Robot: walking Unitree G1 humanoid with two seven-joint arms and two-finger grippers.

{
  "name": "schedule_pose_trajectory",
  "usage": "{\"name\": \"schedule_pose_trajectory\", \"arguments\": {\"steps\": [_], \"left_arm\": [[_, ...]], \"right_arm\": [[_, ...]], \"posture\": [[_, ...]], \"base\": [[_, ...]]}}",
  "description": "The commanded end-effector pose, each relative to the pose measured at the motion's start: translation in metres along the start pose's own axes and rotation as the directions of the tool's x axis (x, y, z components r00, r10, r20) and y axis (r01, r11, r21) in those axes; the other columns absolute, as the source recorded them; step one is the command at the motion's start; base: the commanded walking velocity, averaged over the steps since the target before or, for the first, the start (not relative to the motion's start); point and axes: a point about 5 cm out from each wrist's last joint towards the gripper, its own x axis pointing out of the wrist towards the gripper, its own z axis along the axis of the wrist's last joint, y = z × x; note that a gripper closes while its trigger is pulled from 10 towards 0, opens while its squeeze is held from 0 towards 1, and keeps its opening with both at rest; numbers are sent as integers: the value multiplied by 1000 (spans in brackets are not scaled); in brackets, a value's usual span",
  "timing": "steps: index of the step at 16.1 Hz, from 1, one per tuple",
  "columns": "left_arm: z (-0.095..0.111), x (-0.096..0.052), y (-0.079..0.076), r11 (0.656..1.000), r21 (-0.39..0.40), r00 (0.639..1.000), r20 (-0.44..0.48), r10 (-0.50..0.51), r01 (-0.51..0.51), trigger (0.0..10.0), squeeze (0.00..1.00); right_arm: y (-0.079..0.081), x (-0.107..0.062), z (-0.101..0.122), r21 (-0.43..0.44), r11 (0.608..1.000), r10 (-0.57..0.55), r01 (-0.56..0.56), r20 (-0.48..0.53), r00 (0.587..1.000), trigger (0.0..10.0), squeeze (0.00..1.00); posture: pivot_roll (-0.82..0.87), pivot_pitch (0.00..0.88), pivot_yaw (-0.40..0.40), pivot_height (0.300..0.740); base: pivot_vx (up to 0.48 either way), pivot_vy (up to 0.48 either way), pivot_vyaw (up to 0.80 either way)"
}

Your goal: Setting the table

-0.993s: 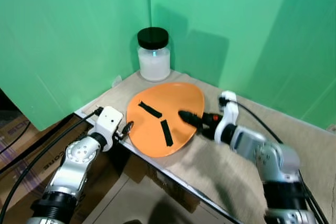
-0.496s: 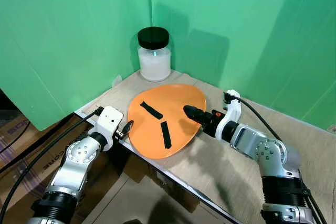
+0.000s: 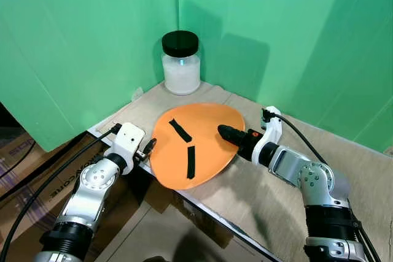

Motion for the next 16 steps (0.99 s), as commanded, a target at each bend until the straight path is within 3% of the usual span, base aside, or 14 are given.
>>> {"name": "schedule_pose_trajectory", "arguments": {"steps": [1,6,9,13,14,15,16], "left_arm": [[-13,-1,-3,1000,-1,998,-65,-2,2,10000,0],[-3,1,7,996,17,996,-18,84,-84,10000,0],[16,1,24,978,18,976,66,208,-209,10000,0],[24,0,29,970,3,966,97,241,-243,10000,0],[49,-10,37,962,-26,943,189,273,-273,10000,0],[76,-29,45,948,-73,909,269,318,-310,10000,0],[80,-37,44,945,-81,904,274,328,-318,10000,0]], "right_arm": [[5,0,4,-14,1000,14,-13,9,1000,0,0],[5,0,6,-10,1000,17,-17,13,1000,0,0],[4,-4,13,13,1000,3,-3,45,999,0,0],[4,-6,15,12,1000,-2,2,53,999,0,0],[10,-20,29,60,998,16,-25,153,988,0,0],[18,-47,47,82,995,31,-58,300,953,0,0],[23,-63,55,46,997,37,-58,376,926,0,0]], "posture": [[-30,0,16,740],[-29,0,12,740],[-28,0,11,740],[-28,0,11,740],[-27,0,25,740],[-32,0,43,740],[-41,0,49,740]], "base": [[0,0,0],[0,0,0],[0,0,0],[0,0,0],[0,0,0],[0,0,0],[0,0,0]]}}
